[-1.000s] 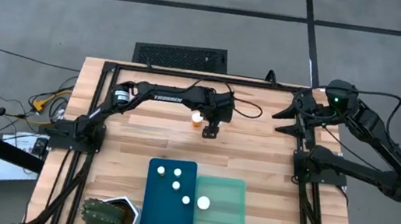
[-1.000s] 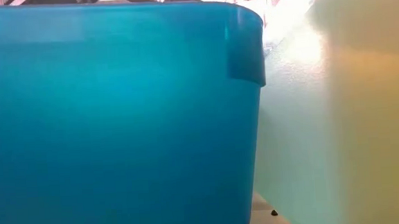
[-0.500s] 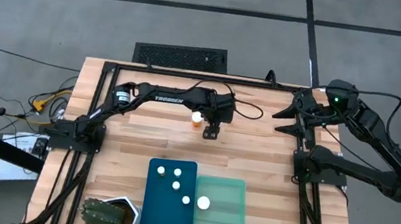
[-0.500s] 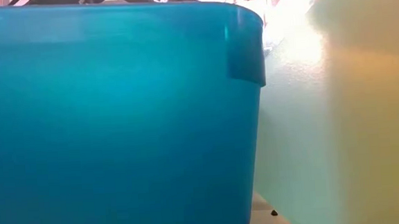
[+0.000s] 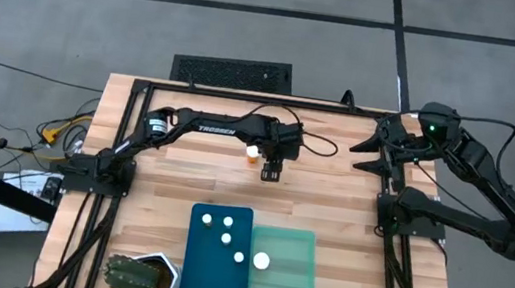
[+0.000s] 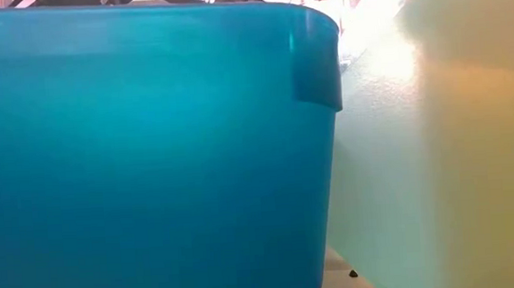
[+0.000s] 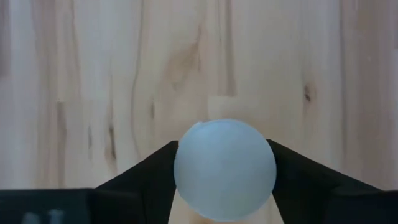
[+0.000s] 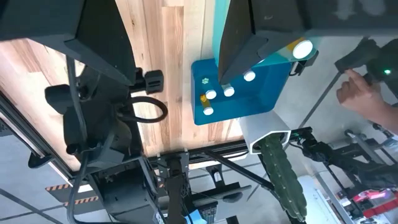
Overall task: Pick and place medicine bottles into bin by pill shape (circle, oval)
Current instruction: Put the right large orange pill bottle into the green bin
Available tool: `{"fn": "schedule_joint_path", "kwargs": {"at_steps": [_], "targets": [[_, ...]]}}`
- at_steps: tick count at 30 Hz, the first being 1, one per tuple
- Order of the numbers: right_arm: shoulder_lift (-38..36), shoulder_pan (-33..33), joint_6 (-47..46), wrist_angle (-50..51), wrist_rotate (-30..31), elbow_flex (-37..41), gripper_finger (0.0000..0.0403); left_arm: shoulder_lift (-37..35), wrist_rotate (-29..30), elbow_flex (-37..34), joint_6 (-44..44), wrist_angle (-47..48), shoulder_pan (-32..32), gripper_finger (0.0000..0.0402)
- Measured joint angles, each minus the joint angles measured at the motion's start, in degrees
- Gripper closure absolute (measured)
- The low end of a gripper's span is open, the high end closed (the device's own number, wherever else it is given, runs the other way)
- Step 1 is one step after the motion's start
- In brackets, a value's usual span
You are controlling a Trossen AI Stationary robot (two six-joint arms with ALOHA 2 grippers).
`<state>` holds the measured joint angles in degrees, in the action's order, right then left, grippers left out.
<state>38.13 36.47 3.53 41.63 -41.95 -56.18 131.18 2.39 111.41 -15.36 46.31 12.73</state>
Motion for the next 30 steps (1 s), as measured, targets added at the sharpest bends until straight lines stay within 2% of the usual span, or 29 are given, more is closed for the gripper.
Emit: {"fn": "schedule_joint_path", "kwargs": {"at_steps": [4,10,13,15,17,20,27,30], "targets": [[0.00,0.00,-0.02,0.00,0.02,0.00,0.0163,-0.29,-0.62,3.34,0.83,3.73,-0.95,0.0166],[0.00,0.00,-0.02,-0.02,0.02,0.00,0.0163,-0.45,-0.29,11.26,0.90,9.62,-3.51,0.0191],[0.00,0.00,-0.06,0.00,0.02,0.00,0.0163,-0.49,2.62,13.01,0.07,10.31,-4.61,0.0206],[0.00,0.00,-0.38,-0.02,0.02,0.00,0.0163,-0.49,6.82,13.11,0.40,9.31,-5.02,0.0209],[0.00,0.00,-0.44,0.00,0.02,0.00,0.0163,-0.48,7.73,13.14,0.42,9.62,-4.84,0.0205],[0.00,0.00,-0.18,0.00,0.02,0.00,0.0163,-0.46,6.17,13.14,0.79,10.14,-4.13,0.0182],[0.00,0.00,1.27,0.04,0.02,0.00,0.0163,0.25,5.02,13.08,0.42,10.44,-2.81,0.0097],[0.00,0.02,1.53,0.02,0.02,0.00,0.0163,1.79,4.17,12.54,-0.35,10.90,-2.75,0.0082]]}}
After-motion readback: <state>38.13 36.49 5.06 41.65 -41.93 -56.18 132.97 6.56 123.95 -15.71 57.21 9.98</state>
